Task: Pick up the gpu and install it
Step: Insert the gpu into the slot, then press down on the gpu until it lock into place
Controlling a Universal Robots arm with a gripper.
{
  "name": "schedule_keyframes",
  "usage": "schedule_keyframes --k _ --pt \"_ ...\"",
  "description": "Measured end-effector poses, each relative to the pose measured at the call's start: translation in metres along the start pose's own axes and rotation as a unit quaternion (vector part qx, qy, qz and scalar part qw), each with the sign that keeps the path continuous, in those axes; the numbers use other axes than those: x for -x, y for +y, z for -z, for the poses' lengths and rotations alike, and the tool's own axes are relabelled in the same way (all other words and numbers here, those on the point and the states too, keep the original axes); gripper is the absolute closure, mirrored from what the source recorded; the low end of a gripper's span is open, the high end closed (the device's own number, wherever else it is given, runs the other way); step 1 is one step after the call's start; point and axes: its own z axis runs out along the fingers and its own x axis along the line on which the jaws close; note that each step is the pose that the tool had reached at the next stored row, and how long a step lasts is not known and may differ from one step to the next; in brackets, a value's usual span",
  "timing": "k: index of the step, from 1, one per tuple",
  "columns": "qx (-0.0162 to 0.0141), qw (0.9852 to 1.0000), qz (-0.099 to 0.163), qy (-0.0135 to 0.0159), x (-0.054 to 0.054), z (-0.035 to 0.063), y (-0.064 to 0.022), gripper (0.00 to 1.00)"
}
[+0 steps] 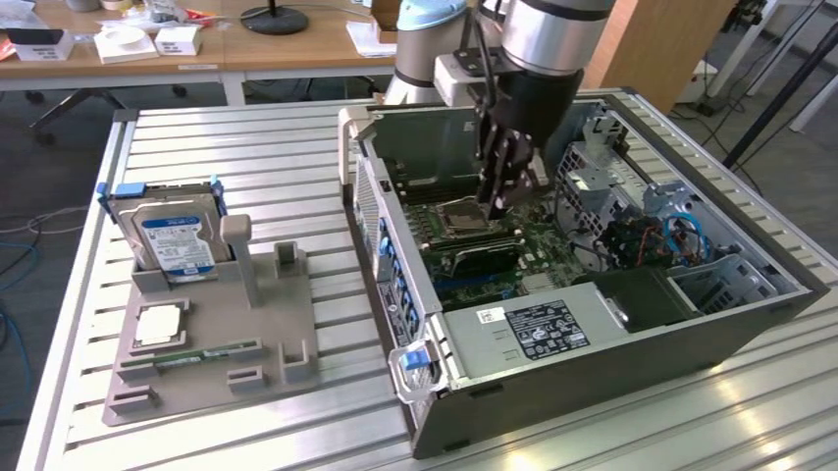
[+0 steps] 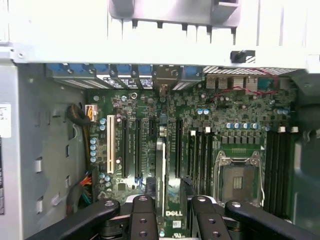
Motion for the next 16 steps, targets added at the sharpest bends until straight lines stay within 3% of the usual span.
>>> schedule_keyframes --k 16 --pt "0.0 1.0 0.0 0.0 0.0001 0.002 0.0 0.67"
